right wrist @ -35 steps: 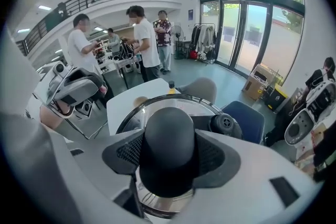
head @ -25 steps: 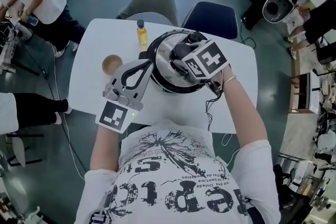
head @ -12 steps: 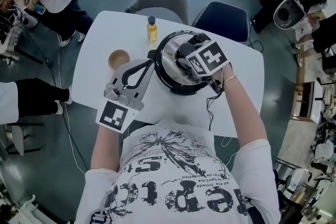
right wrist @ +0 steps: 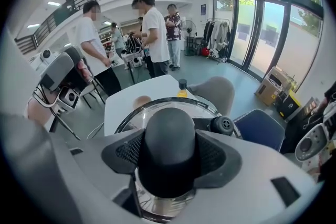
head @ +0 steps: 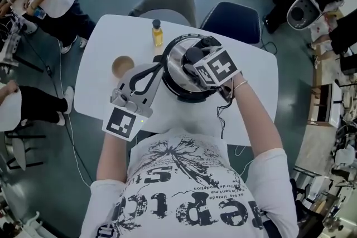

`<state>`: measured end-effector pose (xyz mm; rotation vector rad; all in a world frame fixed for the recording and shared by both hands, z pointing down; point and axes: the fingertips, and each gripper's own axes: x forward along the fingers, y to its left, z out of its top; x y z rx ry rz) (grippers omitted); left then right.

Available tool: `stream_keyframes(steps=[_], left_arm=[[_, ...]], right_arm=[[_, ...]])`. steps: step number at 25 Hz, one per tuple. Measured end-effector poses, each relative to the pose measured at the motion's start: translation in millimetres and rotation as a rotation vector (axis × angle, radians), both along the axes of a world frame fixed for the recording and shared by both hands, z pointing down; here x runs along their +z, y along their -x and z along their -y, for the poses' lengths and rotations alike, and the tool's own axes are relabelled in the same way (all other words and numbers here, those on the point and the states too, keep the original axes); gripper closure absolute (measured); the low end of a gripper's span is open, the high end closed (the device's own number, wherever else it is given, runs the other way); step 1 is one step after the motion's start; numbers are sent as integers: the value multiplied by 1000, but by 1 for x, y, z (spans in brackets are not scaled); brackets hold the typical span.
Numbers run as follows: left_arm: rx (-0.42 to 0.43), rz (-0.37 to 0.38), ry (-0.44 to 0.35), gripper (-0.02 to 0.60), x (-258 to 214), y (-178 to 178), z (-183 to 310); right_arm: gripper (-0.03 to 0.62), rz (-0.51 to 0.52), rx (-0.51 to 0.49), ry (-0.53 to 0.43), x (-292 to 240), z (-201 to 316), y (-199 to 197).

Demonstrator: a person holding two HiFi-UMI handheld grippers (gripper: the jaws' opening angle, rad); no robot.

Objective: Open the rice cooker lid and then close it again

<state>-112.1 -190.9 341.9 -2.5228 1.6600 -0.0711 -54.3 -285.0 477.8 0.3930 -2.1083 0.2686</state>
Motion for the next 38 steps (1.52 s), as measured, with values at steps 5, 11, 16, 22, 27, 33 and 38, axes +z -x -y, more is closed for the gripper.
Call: stream_keyframes(steps=[5,11,16,22,27,33,38], left_arm=[[1,-3,-9,568,-3,-1,0],[-1,10,-32,568,-12,-6,-3],[-19,5,-25,568,-16,-6,-4],[-16,4,-15,568,-21,-13,-7],[-24,-2,4,568,-21,-16,-5],[-45,-17,21,568,-18,-18,-3],[-53,-13,22,568,-20,-18,-3]], right_arm=[[233,4,12,-37,-4,3,-2],[325,220,82,-138,-46,12,1],[450,387,114,-230,-80,8,-10],[579,519,176,-344,-105,1,-34],[580,641,219,-449,-122,-9,-52],[580,770,250,-520,-135,-25,-73],[580,796,257,-526,-132,-33,-82]])
